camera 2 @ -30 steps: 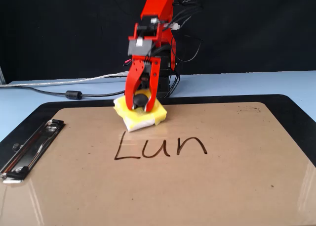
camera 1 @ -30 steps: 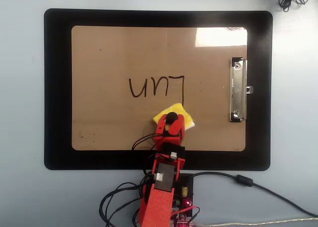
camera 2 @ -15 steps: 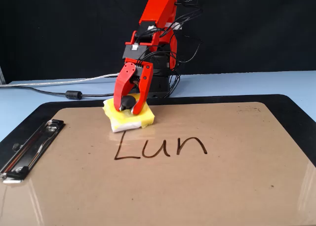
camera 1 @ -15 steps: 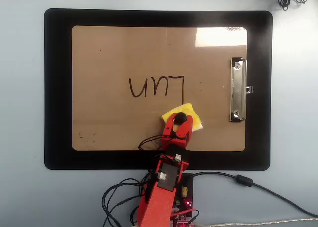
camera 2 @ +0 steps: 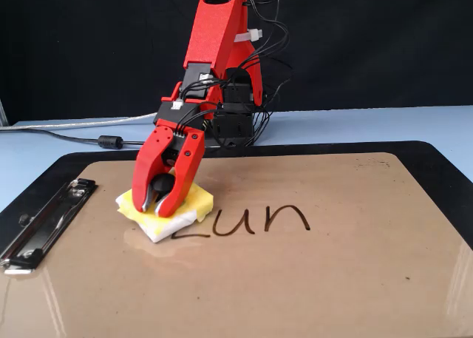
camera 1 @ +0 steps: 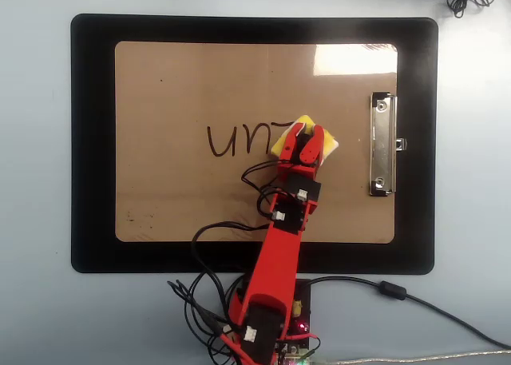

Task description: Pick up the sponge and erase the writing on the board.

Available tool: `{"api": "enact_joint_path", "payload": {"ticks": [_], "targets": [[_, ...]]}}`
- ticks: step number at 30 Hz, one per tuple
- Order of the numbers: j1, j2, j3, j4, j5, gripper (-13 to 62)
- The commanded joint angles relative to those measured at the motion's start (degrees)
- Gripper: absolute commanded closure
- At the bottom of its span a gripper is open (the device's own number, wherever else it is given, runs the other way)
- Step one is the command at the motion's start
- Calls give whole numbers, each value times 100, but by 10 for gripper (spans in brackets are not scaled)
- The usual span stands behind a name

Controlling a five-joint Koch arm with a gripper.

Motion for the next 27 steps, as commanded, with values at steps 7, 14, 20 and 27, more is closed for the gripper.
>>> {"api": "enact_joint_path", "payload": {"ticks": [7, 14, 20, 27], "targets": [[105, 2716, 2628, 18, -97, 575], [79, 1169, 1160, -141, -79, 575], [-88, -492, -914, -105, -79, 575], [9, 1397, 1345, -123, -79, 575]]}}
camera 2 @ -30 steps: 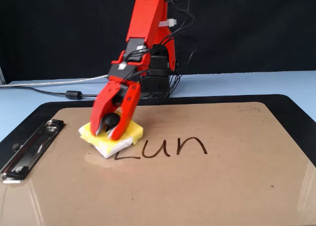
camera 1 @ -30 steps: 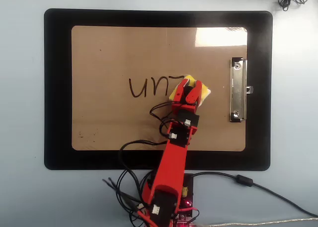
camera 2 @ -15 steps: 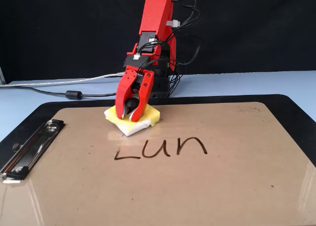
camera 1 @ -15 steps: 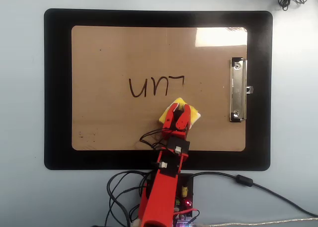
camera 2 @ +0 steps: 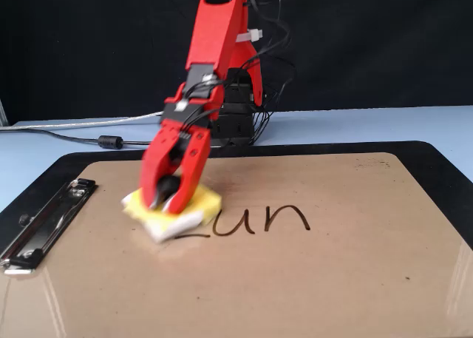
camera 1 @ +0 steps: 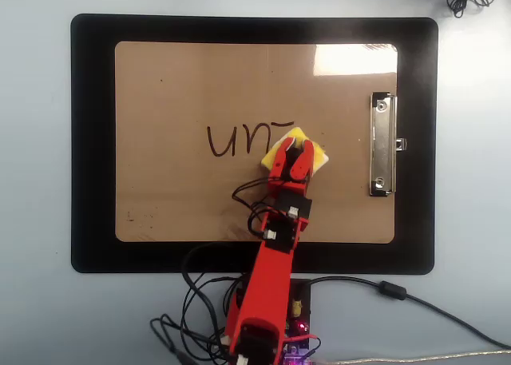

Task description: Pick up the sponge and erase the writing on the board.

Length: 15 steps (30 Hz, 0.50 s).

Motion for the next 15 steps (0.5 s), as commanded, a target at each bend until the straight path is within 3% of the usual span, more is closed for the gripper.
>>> {"api": "enact_joint_path", "payload": {"ticks": [1, 4, 8, 15], "targets": [[114, 1107, 677, -18, -53, 575], [149, 1916, 1468, -35, -62, 575], [132, 1644, 1283, -237, -141, 575], [9, -1547, -949, -1784, -1011, 575]]}}
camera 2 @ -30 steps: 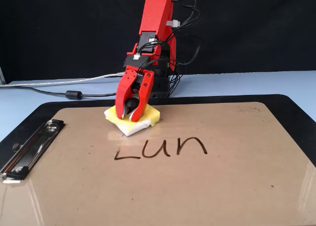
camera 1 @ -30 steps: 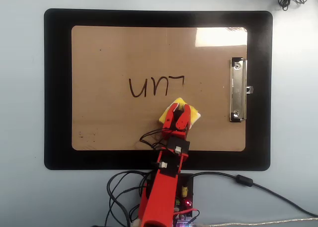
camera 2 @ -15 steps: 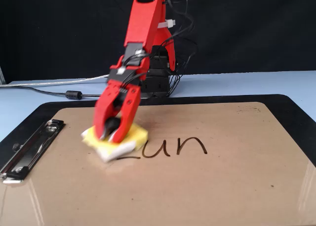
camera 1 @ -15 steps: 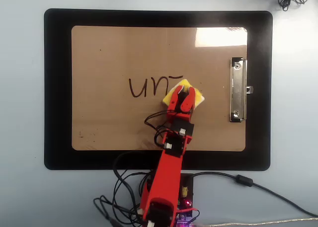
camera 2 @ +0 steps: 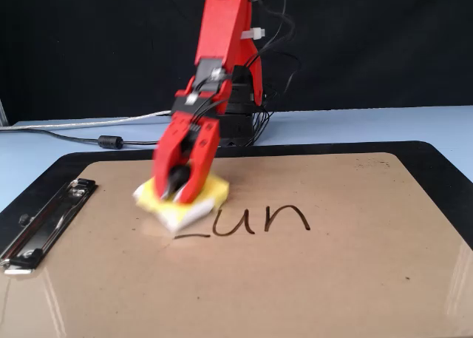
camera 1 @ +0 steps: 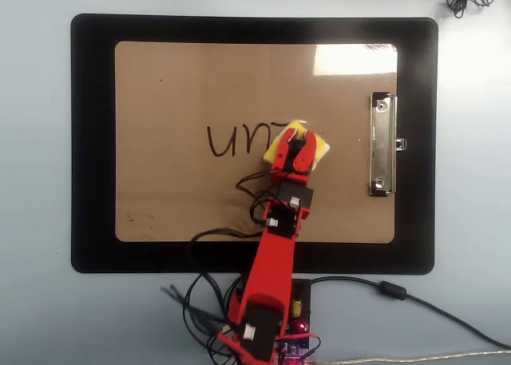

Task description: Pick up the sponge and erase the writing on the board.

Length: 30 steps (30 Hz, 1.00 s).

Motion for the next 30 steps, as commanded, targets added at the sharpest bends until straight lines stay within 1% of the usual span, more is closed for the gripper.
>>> {"api": "enact_joint_path", "payload": {"ticks": [1, 3, 5, 11, 13, 15, 18, 21, 23, 25, 30], "targets": [[62, -782, -360, -914, -229, 575], [88, -1020, -483, -1239, -237, 575], [114, -923, -211, -1327, -281, 575], [62, 773, 1714, -1389, -580, 575], [-9, 879, 1775, -1389, -598, 575], [-325, 729, 1573, -1406, -703, 575], [-1011, -123, 431, -1406, -1072, 575], [-1116, -1099, -896, -1371, -1195, 575], [-1090, -1424, -1283, -1327, -1195, 575], [-1063, -1283, -879, -1389, -1178, 575], [-589, 571, 1512, -1389, -1151, 575]]}}
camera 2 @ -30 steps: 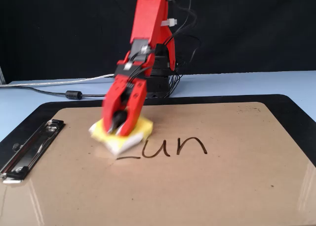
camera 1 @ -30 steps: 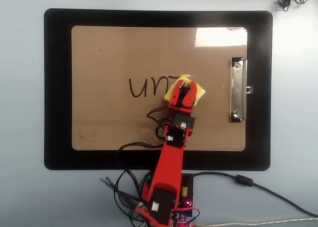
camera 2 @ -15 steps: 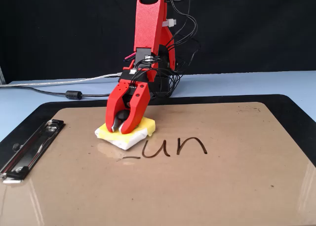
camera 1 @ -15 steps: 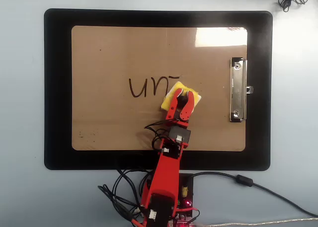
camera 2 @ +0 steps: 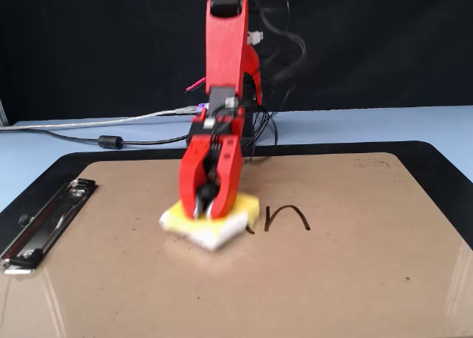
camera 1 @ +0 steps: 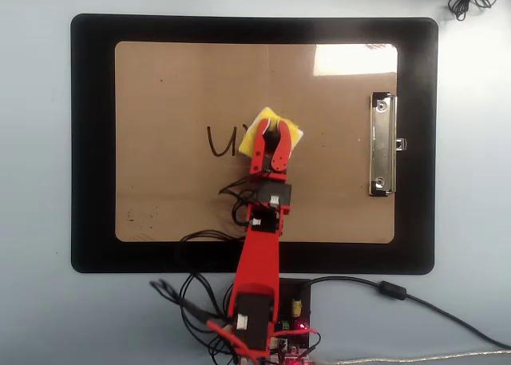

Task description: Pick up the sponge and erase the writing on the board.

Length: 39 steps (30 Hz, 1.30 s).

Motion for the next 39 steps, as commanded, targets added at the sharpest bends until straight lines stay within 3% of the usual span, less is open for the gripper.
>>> {"api": "enact_joint_path", "payload": {"ticks": [1, 5, 15, 25, 28, 35, 39], "targets": [[246, 1125, 826, -26, -88, 575], [246, 2074, 1582, 35, -88, 575], [510, -1415, -2250, 114, 141, 575], [475, 1151, 536, 853, 167, 575], [404, 888, -176, 1248, 167, 575], [88, -1301, -2883, 1556, 158, 575], [-141, -501, -2136, 2057, 149, 575]]}}
